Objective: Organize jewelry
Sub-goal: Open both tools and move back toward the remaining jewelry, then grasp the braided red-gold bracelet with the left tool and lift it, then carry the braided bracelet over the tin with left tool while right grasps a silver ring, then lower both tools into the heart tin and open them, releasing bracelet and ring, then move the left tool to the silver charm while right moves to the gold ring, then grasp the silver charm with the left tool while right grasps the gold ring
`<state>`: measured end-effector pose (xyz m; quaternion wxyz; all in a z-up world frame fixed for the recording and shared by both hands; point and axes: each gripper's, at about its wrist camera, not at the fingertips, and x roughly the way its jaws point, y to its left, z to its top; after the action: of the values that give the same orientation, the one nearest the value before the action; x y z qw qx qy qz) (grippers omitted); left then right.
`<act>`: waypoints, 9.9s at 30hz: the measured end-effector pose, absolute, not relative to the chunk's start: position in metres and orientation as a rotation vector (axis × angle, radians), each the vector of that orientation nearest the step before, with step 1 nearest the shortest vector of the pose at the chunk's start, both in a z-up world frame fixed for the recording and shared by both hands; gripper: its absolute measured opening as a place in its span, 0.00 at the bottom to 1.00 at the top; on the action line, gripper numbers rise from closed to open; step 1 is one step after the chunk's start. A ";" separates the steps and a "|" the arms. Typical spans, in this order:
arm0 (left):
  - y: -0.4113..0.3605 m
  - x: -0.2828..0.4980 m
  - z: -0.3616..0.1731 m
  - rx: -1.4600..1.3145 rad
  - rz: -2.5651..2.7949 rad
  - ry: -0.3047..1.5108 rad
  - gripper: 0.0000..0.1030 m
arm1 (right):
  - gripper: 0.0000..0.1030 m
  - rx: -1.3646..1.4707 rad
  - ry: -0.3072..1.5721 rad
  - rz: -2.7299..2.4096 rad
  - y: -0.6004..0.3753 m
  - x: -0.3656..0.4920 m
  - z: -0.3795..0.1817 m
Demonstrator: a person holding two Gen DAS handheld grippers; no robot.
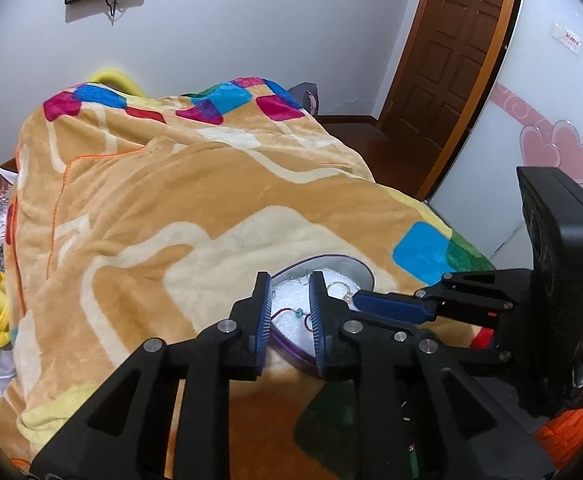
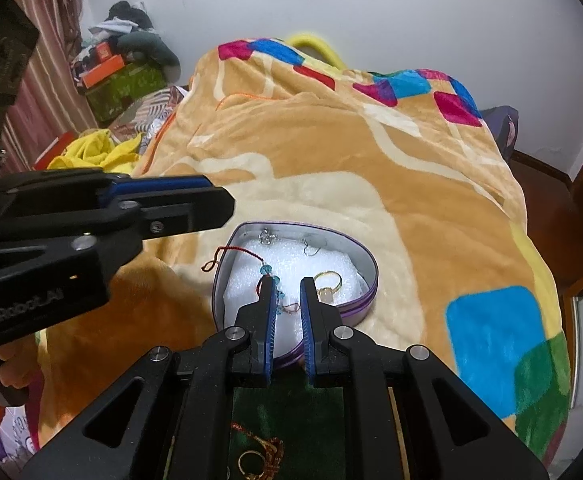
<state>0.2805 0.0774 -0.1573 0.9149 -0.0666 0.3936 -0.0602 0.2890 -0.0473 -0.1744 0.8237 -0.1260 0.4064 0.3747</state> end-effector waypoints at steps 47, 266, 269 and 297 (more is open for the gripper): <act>0.043 0.170 -0.177 -0.117 -0.112 0.891 0.35 | 0.29 -0.132 0.863 0.639 -0.123 0.221 -0.168; 0.009 0.198 -0.220 -0.129 -0.181 0.989 0.32 | 0.16 -0.185 0.890 0.716 -0.114 0.222 -0.201; 0.007 0.204 -0.222 -0.121 -0.174 0.993 0.31 | 0.16 -0.162 0.880 0.701 -0.123 0.225 -0.196; 0.035 0.197 -0.158 -0.125 -0.084 0.800 0.13 | 0.16 -0.086 0.744 0.702 -0.123 0.225 -0.148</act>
<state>0.1968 0.0347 -0.1576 0.9184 -0.0610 0.3889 -0.0409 0.2253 -0.1226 -0.1479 0.8712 -0.0410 0.3557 0.3359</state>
